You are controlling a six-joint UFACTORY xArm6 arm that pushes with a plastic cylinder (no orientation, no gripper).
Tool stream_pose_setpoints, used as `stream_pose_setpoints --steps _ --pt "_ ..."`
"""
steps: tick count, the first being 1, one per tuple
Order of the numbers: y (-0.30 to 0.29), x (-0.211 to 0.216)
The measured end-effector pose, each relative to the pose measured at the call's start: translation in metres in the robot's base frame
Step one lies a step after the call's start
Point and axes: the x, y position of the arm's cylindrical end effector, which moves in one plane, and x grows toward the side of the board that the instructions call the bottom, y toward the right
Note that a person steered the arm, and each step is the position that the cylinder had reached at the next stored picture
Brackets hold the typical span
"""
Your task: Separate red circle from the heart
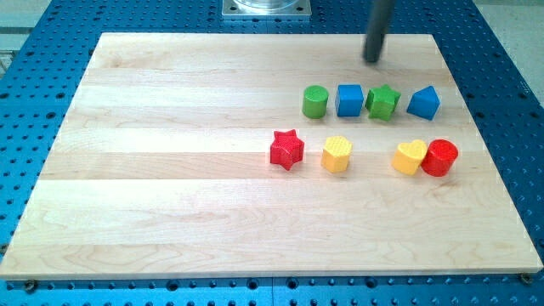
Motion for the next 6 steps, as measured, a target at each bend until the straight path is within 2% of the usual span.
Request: stream_pose_setpoints --steps 1,2,3,4,5,6 --pt "0.070 0.006" --pt "0.122 0.085" --pt "0.124 0.159" --pt "0.086 0.205" --pt "0.059 0.190" --pt "0.007 0.207"
